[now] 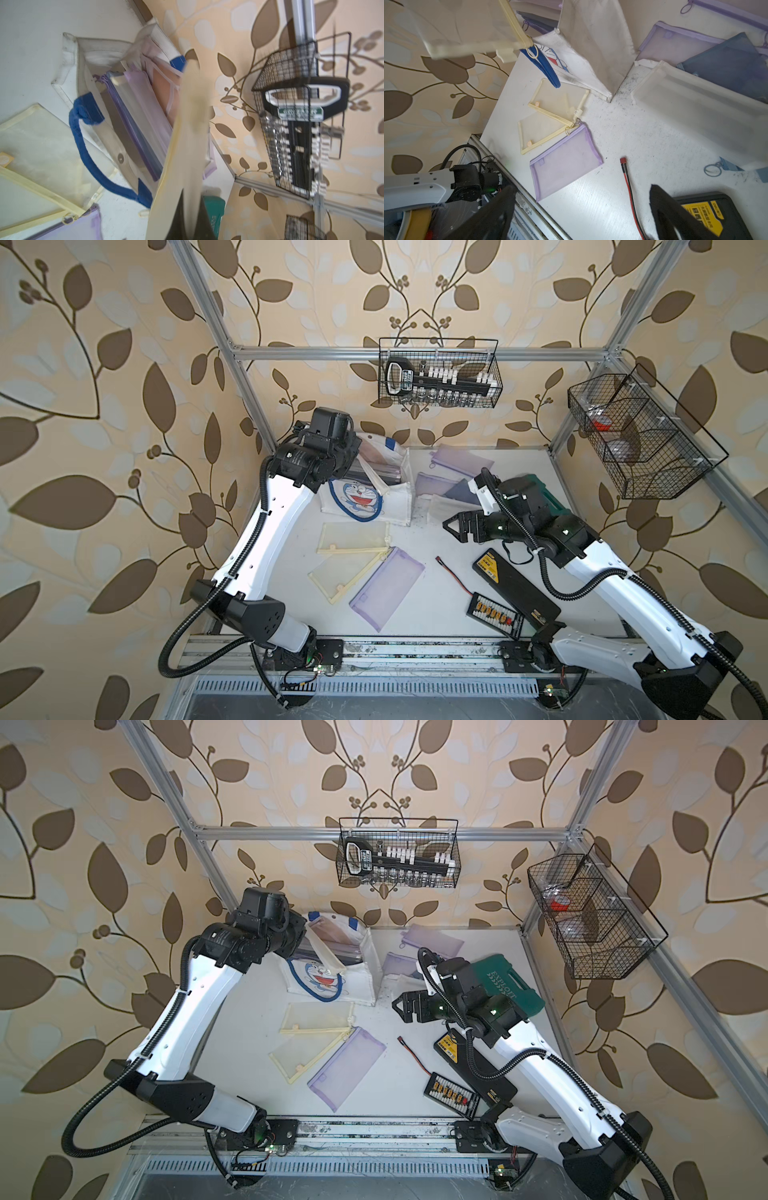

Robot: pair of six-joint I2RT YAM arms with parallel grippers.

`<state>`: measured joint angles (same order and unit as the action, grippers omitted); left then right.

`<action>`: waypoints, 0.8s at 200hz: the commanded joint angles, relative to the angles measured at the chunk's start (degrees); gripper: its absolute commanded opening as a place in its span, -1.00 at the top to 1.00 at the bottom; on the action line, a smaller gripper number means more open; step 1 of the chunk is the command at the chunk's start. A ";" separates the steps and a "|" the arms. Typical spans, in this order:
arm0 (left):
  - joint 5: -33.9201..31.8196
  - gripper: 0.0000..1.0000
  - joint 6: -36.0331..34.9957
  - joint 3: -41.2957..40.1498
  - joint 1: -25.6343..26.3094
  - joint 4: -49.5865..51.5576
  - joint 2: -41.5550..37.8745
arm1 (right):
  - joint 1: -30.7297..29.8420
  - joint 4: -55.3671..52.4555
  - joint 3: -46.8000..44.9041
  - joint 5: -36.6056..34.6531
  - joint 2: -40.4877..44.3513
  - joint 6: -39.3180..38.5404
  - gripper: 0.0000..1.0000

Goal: Put the pencil pouch into the canvas bag
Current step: Place the pencil pouch in the canvas bag.

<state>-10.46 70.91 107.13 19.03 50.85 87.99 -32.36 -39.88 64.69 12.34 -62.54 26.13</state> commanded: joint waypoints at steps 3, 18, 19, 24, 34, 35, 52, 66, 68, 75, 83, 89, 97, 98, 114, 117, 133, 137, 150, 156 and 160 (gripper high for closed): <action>1.91 1.00 4.16 3.55 -3.10 -1.42 3.45 | -0.38 0.43 -4.04 2.08 2.22 2.78 -0.99; 1.55 1.00 5.00 4.51 -4.50 -0.84 5.34 | -0.34 0.19 -5.04 1.95 3.02 2.73 -0.99; 1.52 1.00 5.01 4.54 -4.60 -0.75 5.53 | -0.38 0.13 -5.07 1.93 3.12 2.76 -0.99; 1.41 1.00 5.45 4.91 -5.05 -0.31 6.10 | -0.35 0.09 -5.22 1.86 3.36 2.66 -0.99; 1.58 1.00 6.23 5.61 -6.01 0.61 7.53 | -0.38 0.06 -5.27 1.81 3.56 2.56 -0.99; 1.58 1.00 6.37 5.66 -6.10 0.72 7.67 | -0.36 0.06 -5.27 1.77 3.57 2.54 -0.99; 1.32 1.00 7.28 6.89 -7.10 1.70 10.06 | -0.35 0.15 -5.08 1.58 3.10 1.66 -0.99; 0.81 1.00 8.27 7.80 -7.42 2.67 11.79 | -0.34 0.10 -4.21 1.24 2.27 0.59 -0.99; 0.75 1.00 8.38 7.95 -7.42 2.81 12.00 | -0.34 0.07 -4.02 1.21 2.06 0.41 -0.99; 0.49 1.00 9.01 8.65 -7.42 3.88 12.80 | -0.38 0.00 -3.32 1.07 1.38 -0.16 -0.99; 0.05 1.00 9.59 9.27 -7.42 5.16 13.57 | -0.30 -0.02 -2.57 0.98 0.70 -0.77 -0.99; -0.15 1.00 10.16 9.44 -7.42 5.85 13.99 | -0.26 -0.03 -2.09 0.85 0.20 -1.18 -0.99; -0.07 1.00 10.71 9.04 -7.42 5.66 14.38 | -0.33 -0.11 -1.39 0.69 -0.30 -1.66 -0.99; 0.01 1.00 10.72 8.92 -7.42 5.57 14.39 | -0.24 -0.11 -1.35 0.68 -0.30 -1.72 -0.99; 1.15 1.00 11.57 6.72 -7.42 3.45 14.77 | 0.03 -0.01 -0.59 0.84 -1.03 -2.38 -0.99; 1.43 1.00 11.83 6.50 -7.42 3.32 14.85 | 0.08 -0.01 -0.47 0.93 -1.08 -2.47 -0.99; 3.55 1.00 12.67 5.42 -7.42 1.09 14.86 | 0.44 -0.03 -0.04 1.24 -1.35 -3.00 -0.99; 3.93 1.00 12.66 5.21 -7.42 0.31 14.85 | 0.41 -0.09 0.08 1.22 -1.35 -3.12 -0.99; 4.26 1.00 12.66 5.38 -7.35 -0.90 14.60 | 0.66 -0.37 0.32 1.03 -1.12 -3.37 -0.99; 4.30 1.00 12.75 5.54 -7.39 -1.37 14.43 | 0.80 -0.46 0.10 1.04 -0.96 -3.44 -0.99; 4.24 1.00 12.90 5.63 -7.42 -1.64 14.37 | 0.89 -0.39 0.00 1.02 -0.92 -3.47 -0.99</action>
<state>-7.22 82.30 112.40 11.79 51.96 102.85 -32.01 -39.66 63.00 13.52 -63.75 24.18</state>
